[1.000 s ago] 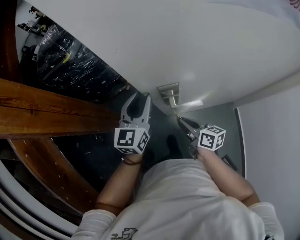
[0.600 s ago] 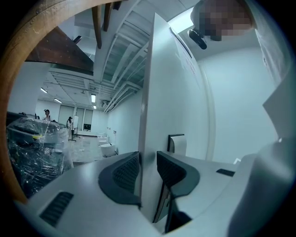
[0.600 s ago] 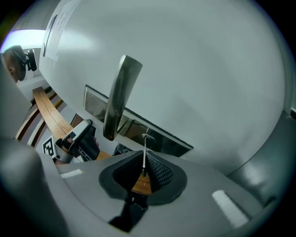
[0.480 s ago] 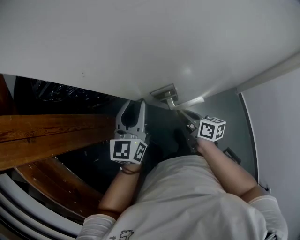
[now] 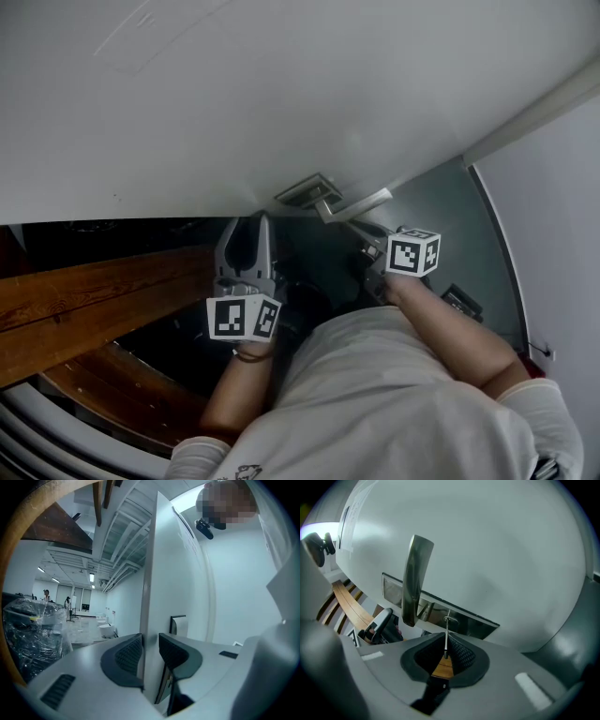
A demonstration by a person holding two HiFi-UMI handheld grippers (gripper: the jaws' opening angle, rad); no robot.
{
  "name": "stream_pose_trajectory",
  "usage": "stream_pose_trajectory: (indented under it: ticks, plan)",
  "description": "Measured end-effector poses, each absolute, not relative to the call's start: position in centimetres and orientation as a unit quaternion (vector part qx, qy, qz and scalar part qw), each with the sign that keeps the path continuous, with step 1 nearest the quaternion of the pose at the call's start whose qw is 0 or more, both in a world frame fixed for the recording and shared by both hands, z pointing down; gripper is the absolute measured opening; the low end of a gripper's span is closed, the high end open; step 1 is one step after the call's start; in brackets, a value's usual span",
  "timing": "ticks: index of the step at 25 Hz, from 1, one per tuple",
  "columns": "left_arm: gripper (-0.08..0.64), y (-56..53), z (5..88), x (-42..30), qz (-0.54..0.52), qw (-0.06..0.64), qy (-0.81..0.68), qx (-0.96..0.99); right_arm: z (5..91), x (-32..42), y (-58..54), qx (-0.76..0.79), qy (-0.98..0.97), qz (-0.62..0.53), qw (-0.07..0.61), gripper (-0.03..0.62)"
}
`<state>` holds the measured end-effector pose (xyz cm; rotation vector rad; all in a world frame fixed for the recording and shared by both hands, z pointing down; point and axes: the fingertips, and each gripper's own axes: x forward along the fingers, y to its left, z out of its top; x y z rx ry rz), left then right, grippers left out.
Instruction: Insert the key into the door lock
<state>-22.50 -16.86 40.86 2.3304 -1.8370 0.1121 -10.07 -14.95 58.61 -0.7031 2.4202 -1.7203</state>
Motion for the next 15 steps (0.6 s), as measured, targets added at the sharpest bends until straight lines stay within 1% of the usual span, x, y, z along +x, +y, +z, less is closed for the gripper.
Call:
stream_pose_trajectory:
  ticks: [4,9,11,15]
  plan:
    - [0.114,-16.76,40.83,-22.45,0.035,0.089,-0.614,0.784,58.77,-10.35,-14.94,-0.222,0.762,-0.603,0.085,0.025]
    - [0.114,-16.69,40.74,-22.38,0.029,0.093,-0.612,0.785,58.37,-10.56,-15.11,-0.203,0.705,-0.656,0.177,0.025]
    - [0.114,-16.66,40.75,-22.37,0.027,0.093,-0.612,0.785,58.41,-10.66,-15.07,-0.203,0.696,-0.661,0.192,0.025]
    - [0.112,-16.67,40.76,-22.46,0.026,0.093,-0.614,0.784,59.26,-10.85,-15.61,-0.222,0.675,-0.676,0.197,0.025]
